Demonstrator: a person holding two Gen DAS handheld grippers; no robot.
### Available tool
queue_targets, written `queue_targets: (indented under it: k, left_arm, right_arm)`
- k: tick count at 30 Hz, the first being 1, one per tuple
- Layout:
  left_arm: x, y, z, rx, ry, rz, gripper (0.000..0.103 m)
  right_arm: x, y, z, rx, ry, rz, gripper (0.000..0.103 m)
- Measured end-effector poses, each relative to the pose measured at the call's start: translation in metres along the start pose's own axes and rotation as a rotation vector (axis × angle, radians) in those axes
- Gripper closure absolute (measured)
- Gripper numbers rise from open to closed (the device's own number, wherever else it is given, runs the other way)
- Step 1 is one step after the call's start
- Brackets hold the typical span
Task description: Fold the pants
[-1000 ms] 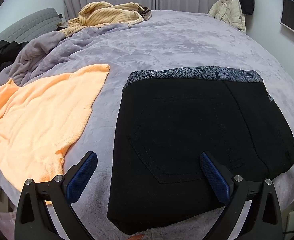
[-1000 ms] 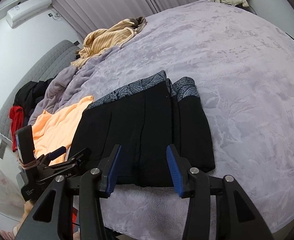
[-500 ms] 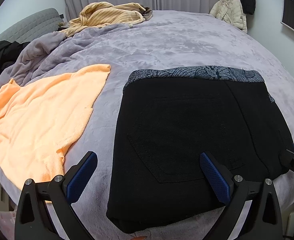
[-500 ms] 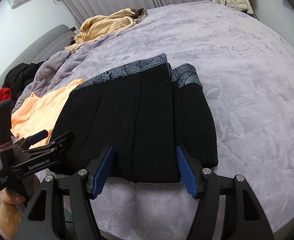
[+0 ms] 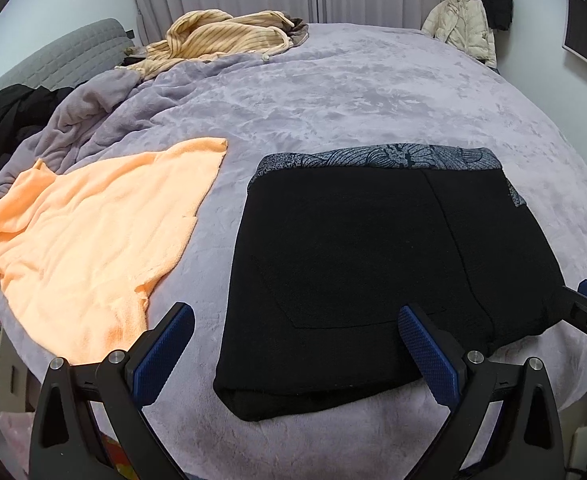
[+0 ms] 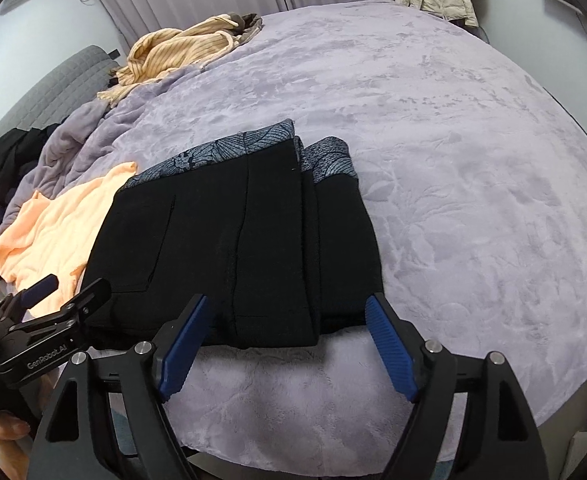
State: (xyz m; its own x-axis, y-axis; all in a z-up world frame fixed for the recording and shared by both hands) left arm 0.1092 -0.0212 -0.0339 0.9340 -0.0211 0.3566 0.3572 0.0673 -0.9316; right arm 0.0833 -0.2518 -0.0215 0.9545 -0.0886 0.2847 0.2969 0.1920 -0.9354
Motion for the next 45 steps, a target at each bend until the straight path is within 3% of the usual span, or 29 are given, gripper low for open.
queue_targets:
  k: [5,13,27,45]
  left_arm:
    - [0.001,-0.024,-0.005,0.03,0.001,-0.02,0.001]
    - [-0.003,-0.038,-0.011,-0.02,-0.01,0.015,0.001]
    - [-0.002,-0.046,-0.015,-0.018,-0.01,0.008,0.001]
    - [-0.004,-0.045,-0.022,0.005,0.016,0.015,0.001]
  right_arm:
    - [0.002,-0.026,0.009,-0.046,-0.033,-0.013,0.007]
    - [0.006,-0.05,0.023,-0.092,-0.067,-0.016,0.007]
    - [0.004,-0.048,0.027,-0.1,-0.068,0.007,0.007]
    - [0.006,-0.041,0.026,-0.172,-0.092,0.024,0.007]
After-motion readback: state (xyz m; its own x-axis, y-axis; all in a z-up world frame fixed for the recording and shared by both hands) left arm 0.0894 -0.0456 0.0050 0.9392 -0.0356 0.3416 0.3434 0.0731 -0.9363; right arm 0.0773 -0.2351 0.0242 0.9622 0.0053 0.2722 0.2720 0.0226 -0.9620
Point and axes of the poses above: each gripper's, at about its wrist camera, not at the fingertips, and y roughly the way its jaws point, z to its left, x to its top, the point moved 7 cm from there along y, roughly the way its jaws point, and after that the axes turned 14 degrees about z, right-handed, at the moved point
